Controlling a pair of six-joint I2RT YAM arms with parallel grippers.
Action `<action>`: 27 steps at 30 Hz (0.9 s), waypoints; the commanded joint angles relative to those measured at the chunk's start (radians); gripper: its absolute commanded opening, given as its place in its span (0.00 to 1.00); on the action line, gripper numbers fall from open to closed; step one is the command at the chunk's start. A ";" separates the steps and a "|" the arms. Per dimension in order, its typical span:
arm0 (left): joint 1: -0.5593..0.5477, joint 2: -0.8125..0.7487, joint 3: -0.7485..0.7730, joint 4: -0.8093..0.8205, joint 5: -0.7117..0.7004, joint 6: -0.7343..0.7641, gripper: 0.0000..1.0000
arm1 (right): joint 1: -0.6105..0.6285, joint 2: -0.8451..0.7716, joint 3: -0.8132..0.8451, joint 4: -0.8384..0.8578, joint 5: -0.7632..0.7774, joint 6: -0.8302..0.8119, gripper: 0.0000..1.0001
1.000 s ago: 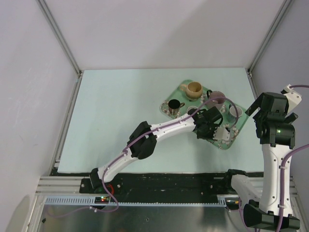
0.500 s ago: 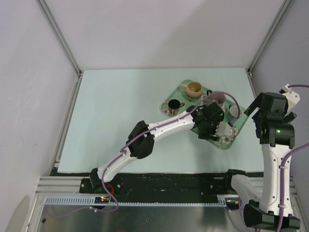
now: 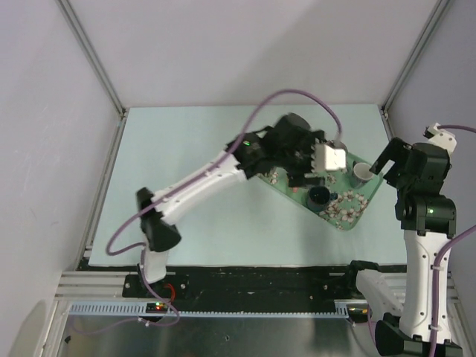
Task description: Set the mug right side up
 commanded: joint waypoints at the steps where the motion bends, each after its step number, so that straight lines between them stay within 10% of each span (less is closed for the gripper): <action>1: 0.136 -0.187 -0.133 0.022 -0.109 -0.246 0.89 | 0.021 -0.026 -0.010 0.106 -0.171 -0.065 0.99; 8: 0.410 -0.497 -0.503 0.100 -0.314 -0.470 0.92 | 0.071 -0.179 -0.313 0.262 -0.245 0.004 0.99; 16: 0.754 -1.093 -1.199 0.381 -0.278 -0.517 0.99 | 0.303 -0.443 -0.626 0.342 0.122 0.163 0.99; 27: 0.814 -1.560 -1.917 0.870 -0.658 -0.633 1.00 | 0.404 -0.465 -0.824 0.370 0.233 0.343 0.99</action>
